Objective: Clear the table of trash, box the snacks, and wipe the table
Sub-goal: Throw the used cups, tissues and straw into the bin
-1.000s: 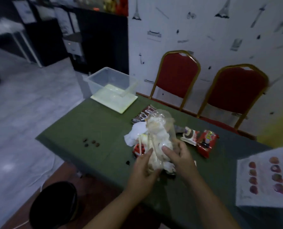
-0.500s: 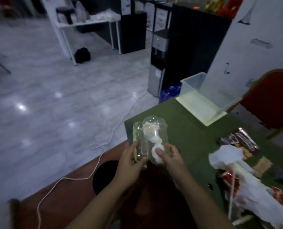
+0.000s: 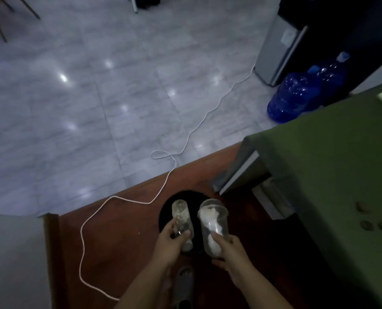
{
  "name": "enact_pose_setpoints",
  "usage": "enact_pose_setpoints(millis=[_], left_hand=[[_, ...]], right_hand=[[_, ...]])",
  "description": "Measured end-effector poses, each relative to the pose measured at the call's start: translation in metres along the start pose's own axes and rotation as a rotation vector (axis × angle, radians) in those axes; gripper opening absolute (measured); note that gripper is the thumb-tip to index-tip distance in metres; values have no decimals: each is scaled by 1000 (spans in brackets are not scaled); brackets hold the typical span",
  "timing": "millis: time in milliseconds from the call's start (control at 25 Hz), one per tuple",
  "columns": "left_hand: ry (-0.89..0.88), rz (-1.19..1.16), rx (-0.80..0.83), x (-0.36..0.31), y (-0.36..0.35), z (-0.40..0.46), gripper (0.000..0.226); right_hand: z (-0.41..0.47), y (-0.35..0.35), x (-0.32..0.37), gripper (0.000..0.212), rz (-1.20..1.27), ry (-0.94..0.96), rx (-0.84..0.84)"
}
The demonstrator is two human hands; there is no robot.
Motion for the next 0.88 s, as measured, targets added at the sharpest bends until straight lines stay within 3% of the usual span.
enact_pose_setpoints(millis=[120,360,480,640,720,880], left_hand=[[124,-51,-33,57,10,52,53],[305,-35,2,124,5,120,59],[325,-27,-14,131,2,140,57],[342,105,-25,144,9,155,68],[354,180,-48,148,15,152,74],[348,246,-23,140,15,131,61]], right_hand=[[63,9,-37,60,17,-111,-60],[138,16,-71,56,-30,-230,-125],[162,9,-77,49,-50,-235,-111],[183,0,-82,74,-53,-230,-77],[185,1,-85,73,-51,-213,-71],[170,0,-87,71,-25,-237,-31]])
Point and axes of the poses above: each hand's wrist, its own z-axis towards the middle knuckle, its own y-axis out of the back of the hand, x = y × z, the point moved 7 cm from there along z, towards the middle knuckle, and after that the axes turned 8 degrees about x, right-handed, at the moved point
